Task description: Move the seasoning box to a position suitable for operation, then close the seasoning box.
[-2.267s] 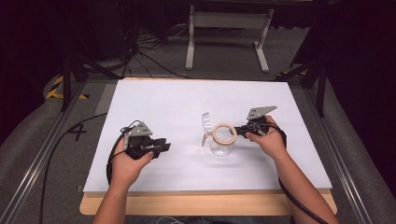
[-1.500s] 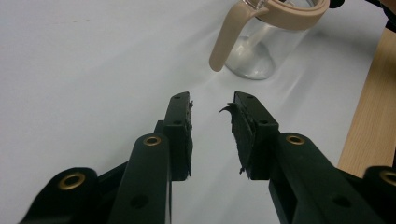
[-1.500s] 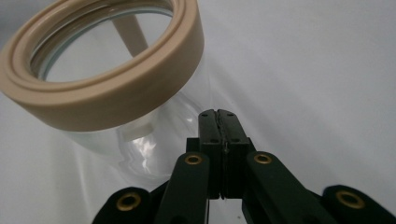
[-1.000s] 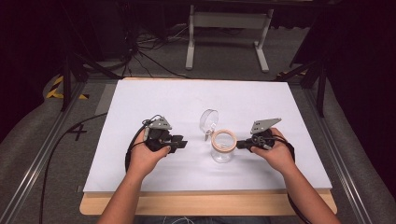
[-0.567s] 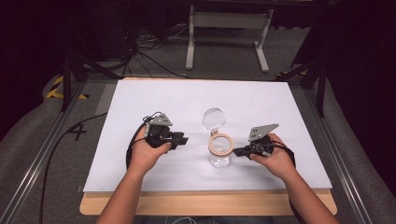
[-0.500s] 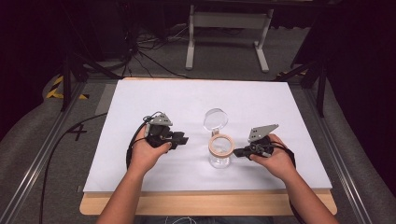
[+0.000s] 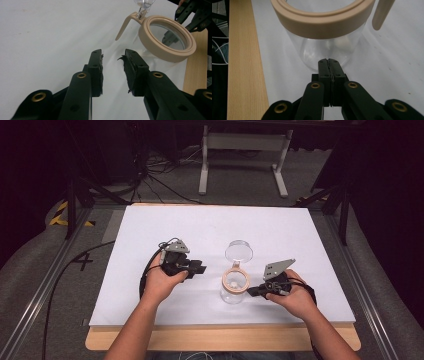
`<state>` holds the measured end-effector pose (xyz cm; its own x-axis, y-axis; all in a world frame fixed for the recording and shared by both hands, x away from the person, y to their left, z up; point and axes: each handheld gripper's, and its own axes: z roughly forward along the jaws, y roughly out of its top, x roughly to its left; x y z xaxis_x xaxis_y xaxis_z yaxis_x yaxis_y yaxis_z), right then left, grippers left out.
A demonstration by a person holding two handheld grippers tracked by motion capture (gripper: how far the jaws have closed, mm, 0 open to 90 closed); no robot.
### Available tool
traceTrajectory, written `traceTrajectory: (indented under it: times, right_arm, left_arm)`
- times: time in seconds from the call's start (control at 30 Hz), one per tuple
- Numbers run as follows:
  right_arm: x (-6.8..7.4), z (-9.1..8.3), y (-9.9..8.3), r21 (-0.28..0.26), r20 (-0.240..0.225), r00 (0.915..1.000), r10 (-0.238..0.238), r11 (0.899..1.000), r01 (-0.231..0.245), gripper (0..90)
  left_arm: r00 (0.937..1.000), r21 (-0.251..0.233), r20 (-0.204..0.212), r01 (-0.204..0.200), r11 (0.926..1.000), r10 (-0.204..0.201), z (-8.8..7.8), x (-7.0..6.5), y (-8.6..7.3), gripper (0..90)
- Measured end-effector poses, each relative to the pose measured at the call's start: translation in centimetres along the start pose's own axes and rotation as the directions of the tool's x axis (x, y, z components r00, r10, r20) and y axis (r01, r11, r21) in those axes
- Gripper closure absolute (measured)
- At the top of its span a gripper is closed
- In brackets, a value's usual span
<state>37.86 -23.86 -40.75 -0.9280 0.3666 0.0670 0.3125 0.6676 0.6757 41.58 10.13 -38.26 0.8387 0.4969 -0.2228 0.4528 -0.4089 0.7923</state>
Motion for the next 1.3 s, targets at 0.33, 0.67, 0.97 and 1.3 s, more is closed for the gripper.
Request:
traceTrajectory:
  times: [0.33, 0.67, 0.97, 1.3]
  right_arm:
    - [-0.6, -2.2, 0.2, -0.076, 0.039, 0.9991, 0.018, 0.997, -0.015, 90.0]
    - [-0.3, -4.9, 1.4, -0.208, 0.063, 0.9975, 0.033, 0.978, -0.019, 90.0]
    - [0.5, -5.1, 2.5, -0.254, 0.025, 0.9993, 0.028, 0.967, -0.020, 90.0]
    - [0.7, -4.5, 3.0, -0.295, 0.034, 0.9966, 0.076, 0.954, -0.062, 90.0]
  left_arm:
    - [0.9997, -0.001, 0.024, -0.010, 0.9999, 0.010, -0.3, -0.4, 0.3, 72.2]
    - [0.9959, 0.005, 0.086, -0.030, 0.9995, 0.029, -0.9, -2.4, 0.9, 80.2]
    - [0.9984, -0.077, 0.046, -0.030, 0.9966, 0.033, -0.7, -2.6, 3.1, 84.8]
    - [0.9997, -0.120, 0.004, -0.025, 0.9924, 0.026, 1.3, -1.8, 6.8, 83.8]
